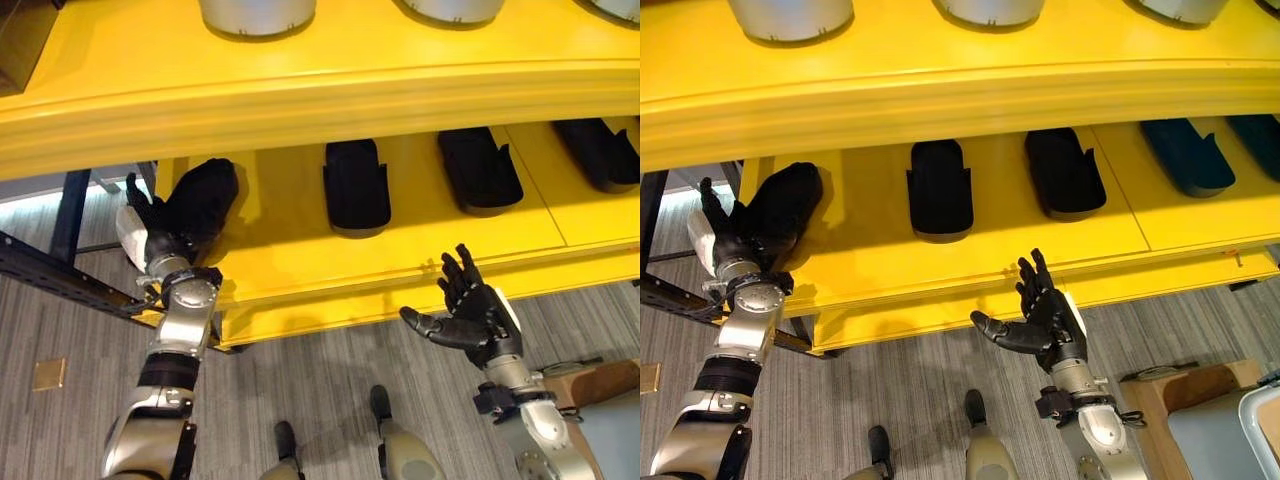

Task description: Move parts from the plastic box to the shelf.

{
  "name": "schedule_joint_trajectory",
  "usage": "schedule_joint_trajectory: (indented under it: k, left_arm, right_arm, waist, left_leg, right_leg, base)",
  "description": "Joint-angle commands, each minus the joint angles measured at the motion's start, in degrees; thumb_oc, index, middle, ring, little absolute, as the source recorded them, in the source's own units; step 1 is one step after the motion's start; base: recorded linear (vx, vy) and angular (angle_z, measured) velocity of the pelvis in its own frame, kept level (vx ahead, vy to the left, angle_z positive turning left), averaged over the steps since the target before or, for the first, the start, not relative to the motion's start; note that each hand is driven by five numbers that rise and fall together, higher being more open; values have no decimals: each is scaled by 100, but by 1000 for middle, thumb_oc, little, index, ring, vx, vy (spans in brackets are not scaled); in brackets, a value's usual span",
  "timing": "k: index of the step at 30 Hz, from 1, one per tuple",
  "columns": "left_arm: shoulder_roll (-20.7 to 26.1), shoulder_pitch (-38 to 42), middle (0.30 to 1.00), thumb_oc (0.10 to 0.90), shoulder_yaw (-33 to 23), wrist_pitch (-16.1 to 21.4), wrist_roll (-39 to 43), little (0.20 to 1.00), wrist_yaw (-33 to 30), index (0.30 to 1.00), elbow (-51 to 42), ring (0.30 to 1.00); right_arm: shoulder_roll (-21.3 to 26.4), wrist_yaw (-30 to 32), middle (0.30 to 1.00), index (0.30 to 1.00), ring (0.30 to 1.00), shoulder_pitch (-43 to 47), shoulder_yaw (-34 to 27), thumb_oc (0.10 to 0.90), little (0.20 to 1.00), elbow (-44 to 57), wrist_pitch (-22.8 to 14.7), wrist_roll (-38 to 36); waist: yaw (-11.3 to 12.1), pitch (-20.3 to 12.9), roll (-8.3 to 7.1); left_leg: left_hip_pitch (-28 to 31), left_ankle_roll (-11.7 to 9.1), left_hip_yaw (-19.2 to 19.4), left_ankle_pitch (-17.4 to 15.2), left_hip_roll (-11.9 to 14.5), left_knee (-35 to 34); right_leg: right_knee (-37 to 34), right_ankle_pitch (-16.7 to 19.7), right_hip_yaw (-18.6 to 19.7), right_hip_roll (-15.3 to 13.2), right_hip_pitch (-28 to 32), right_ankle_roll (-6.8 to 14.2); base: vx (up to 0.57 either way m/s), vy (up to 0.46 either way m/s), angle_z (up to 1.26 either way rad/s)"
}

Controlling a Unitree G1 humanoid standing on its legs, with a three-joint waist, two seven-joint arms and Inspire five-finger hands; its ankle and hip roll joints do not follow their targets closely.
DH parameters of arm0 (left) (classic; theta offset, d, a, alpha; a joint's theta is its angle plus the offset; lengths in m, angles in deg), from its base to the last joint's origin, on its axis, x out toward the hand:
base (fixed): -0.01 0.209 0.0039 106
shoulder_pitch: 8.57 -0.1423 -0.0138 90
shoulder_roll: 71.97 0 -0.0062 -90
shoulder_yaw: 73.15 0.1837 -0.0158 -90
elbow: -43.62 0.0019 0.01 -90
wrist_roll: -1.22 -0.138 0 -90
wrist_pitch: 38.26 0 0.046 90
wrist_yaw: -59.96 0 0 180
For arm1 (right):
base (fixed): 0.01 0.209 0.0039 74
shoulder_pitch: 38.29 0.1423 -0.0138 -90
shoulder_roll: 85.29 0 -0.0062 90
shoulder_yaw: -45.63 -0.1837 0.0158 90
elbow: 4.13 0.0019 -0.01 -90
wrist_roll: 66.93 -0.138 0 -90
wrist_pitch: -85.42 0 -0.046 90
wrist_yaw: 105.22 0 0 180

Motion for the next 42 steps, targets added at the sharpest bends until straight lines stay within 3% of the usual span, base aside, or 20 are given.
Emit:
schedule_joint_trajectory:
  k: [1,16,28,42]
  left_arm:
    - [503,711,1000,900,84,632,-187,1000,-214,1000,-164,1000]
    - [-40,252,1000,900,163,784,452,1000,-6,1000,243,1000]
    - [-119,309,1000,900,186,905,1208,1000,176,1000,1041,1000]
    - [-327,492,1000,900,363,1113,1822,1000,349,1000,1036,1000]
  right_arm:
    - [129,-8,1000,1000,1000,123,-401,900,1000,747,-539,-68]
    - [109,38,1000,1000,1000,-4,-416,900,1000,767,-548,-177]
    - [154,58,1000,1000,1000,-80,-400,900,1000,755,-555,-218]
    - [174,116,1000,1000,1000,-65,-352,900,1000,734,-570,-268]
  waist:
    - [-23,-480,-45]
    - [-59,-457,-74]
    - [-70,-359,-95]
    - [-97,-270,-86]
  left_leg:
    - [126,-42,183,-154,234,167]
    - [147,-36,188,-140,256,170]
    - [54,-38,182,-130,260,243]
    - [1,-42,176,-132,255,317]
  right_leg:
    - [57,-782,-72,-212,539,100]
    - [65,-775,-55,-186,531,81]
    - [108,-762,-30,-190,461,75]
    - [177,-758,-23,-197,403,65]
  base:
    - [0,0,0]
    - [0,0,0]
    - [0,0,0]
    - [0,0,0]
